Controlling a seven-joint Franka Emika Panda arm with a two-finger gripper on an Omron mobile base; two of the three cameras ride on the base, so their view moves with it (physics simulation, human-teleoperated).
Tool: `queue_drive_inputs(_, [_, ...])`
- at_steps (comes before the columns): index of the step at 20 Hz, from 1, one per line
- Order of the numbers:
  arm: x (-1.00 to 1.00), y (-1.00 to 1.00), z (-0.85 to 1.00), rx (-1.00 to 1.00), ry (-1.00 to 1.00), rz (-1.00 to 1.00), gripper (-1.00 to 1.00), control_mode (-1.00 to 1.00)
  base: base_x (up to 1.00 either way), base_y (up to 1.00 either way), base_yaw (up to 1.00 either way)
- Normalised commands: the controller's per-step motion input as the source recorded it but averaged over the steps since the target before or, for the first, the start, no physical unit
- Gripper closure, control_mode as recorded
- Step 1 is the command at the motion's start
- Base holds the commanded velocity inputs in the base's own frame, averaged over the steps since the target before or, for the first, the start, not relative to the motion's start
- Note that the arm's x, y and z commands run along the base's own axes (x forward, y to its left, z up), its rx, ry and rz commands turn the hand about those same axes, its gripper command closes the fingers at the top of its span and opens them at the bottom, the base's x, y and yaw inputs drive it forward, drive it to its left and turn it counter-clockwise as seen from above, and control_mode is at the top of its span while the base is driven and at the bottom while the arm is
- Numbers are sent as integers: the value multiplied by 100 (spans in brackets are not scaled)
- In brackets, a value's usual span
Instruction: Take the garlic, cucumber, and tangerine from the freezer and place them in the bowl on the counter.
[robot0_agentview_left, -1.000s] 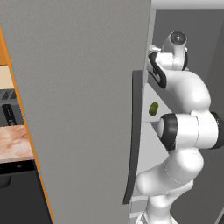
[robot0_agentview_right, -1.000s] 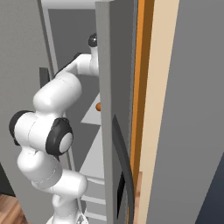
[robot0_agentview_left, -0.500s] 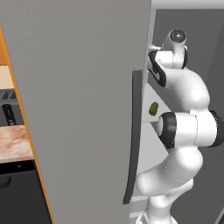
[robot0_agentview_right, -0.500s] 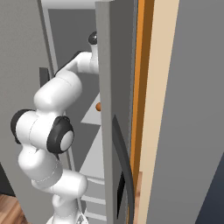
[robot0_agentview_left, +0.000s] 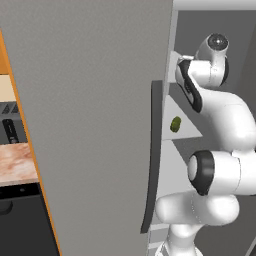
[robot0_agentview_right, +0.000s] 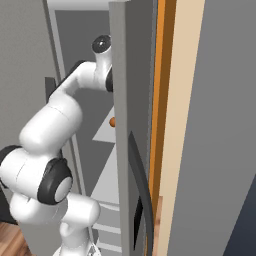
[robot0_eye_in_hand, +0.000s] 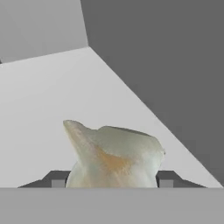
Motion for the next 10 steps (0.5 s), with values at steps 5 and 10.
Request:
queue_drive_inputs(5, [-83, 16, 12, 0, 0, 0, 100, -100, 0, 0, 0])
queue_drive_inputs(10, [-47, 33, 34, 0, 3, 0, 100, -100, 0, 0, 0])
